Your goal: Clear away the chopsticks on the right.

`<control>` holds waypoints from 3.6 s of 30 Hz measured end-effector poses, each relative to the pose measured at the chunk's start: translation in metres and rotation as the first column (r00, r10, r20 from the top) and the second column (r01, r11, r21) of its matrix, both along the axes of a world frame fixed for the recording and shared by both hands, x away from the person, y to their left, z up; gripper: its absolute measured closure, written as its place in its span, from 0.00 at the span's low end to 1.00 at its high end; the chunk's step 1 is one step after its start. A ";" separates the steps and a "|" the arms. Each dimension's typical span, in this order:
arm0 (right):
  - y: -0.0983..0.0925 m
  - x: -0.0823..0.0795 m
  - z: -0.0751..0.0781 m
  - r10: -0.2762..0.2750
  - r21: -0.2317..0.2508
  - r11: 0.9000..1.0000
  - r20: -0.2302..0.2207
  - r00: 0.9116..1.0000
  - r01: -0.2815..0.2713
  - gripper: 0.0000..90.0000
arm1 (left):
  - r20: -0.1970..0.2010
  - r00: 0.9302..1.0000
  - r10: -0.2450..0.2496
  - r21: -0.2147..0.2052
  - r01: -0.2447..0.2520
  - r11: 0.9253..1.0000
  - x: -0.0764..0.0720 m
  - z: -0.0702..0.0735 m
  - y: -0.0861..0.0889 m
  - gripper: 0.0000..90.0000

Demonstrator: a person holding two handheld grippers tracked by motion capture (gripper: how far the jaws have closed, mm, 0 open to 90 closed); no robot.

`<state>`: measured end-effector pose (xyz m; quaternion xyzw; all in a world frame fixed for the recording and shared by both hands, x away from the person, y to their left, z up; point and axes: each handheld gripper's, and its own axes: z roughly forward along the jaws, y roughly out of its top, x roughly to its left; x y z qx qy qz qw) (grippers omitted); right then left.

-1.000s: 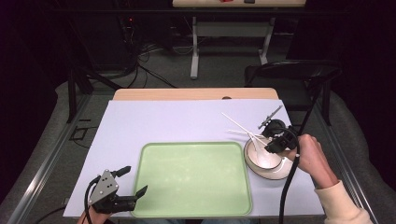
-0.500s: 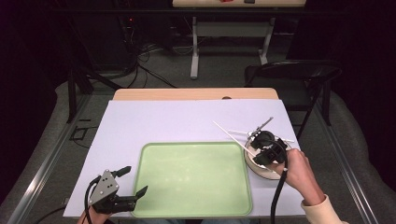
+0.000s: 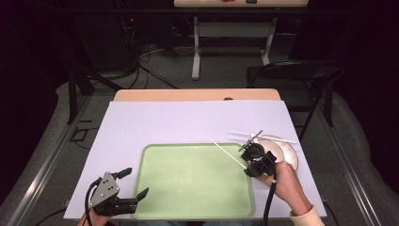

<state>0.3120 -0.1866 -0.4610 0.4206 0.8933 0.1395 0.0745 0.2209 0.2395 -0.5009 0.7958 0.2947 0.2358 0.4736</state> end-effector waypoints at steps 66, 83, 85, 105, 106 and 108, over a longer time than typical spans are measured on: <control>-0.030 -0.012 0.010 0.213 0.061 0.972 0.170 0.962 -0.226 0.00 | 0.015 1.000 -0.010 -0.023 0.011 1.000 -0.004 0.001 0.004 0.18; -0.113 0.033 0.037 0.140 0.017 0.989 0.243 0.960 -0.149 0.00 | 0.005 1.000 0.015 -0.077 -0.014 0.997 -0.003 0.001 0.008 0.18; -0.123 0.041 0.039 0.155 0.017 0.986 0.239 0.959 -0.163 0.00 | 0.004 1.000 0.015 -0.076 -0.015 0.997 -0.003 0.001 0.007 0.18; -0.151 0.118 0.000 0.190 -0.101 0.979 0.149 0.970 -0.176 0.11 | -0.006 1.000 0.006 -0.062 -0.007 0.998 -0.001 0.000 0.006 0.18; -0.151 0.120 -0.002 0.193 -0.102 0.978 0.136 0.972 -0.180 0.09 | -0.007 1.000 0.007 -0.064 -0.007 0.998 -0.001 0.000 0.006 0.18; -0.149 0.124 -0.006 0.205 -0.116 0.975 0.119 0.972 -0.191 0.10 | -0.009 1.000 0.006 -0.064 -0.007 0.998 -0.001 0.000 0.006 0.18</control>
